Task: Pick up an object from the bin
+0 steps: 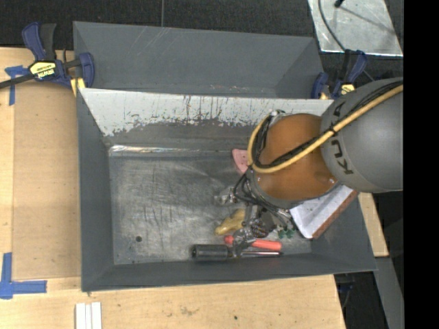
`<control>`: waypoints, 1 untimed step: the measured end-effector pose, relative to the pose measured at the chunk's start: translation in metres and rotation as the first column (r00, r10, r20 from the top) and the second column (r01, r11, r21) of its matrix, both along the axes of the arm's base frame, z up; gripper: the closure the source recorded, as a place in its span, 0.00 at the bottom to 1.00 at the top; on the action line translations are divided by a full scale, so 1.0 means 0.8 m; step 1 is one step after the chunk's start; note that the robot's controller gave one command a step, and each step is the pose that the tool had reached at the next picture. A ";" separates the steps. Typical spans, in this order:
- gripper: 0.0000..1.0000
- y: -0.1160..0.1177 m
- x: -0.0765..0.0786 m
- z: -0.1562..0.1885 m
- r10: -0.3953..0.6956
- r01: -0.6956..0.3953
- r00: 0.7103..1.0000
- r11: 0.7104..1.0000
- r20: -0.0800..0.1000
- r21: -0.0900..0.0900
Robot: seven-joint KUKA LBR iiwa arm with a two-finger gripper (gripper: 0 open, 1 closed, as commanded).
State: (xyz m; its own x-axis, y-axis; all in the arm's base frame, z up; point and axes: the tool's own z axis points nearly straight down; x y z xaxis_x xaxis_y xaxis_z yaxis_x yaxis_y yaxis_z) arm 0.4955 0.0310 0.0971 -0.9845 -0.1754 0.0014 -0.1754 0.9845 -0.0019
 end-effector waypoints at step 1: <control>1.00 -0.024 0.010 -0.027 0.301 -0.301 0.953 0.954 0.024 -0.001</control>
Offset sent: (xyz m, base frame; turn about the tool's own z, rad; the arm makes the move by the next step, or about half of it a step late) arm 0.0000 0.0000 0.0000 0.0000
